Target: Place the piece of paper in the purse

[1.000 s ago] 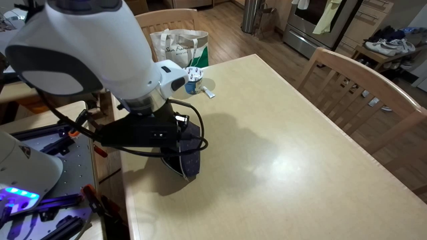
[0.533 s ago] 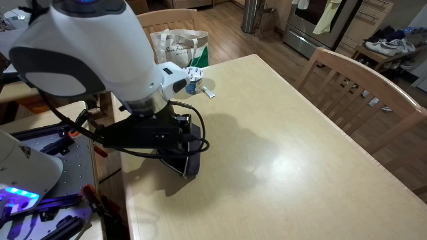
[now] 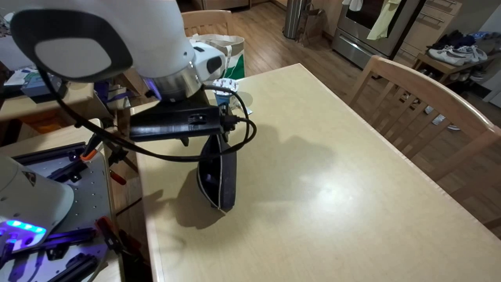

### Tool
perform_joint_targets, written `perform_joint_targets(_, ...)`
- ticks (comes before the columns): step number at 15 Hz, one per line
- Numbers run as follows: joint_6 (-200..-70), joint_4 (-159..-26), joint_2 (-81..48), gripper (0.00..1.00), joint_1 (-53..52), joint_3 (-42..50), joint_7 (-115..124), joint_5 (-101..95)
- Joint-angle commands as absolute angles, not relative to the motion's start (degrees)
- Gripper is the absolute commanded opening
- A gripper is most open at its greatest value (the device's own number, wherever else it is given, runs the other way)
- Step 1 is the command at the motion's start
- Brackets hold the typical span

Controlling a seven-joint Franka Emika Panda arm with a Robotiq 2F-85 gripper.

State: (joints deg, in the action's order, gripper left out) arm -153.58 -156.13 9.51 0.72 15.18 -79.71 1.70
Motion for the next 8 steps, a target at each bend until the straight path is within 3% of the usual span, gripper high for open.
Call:
perform_joint_targets(1, -147.9, -155.5, 14.3, 1.00, 1.9, 12.0, -76.2, 0.2)
perform_joint_targets(8, -138.2, -152.7, 15.5, 1.00, 0.1, 6.4, -61.5, -1.4)
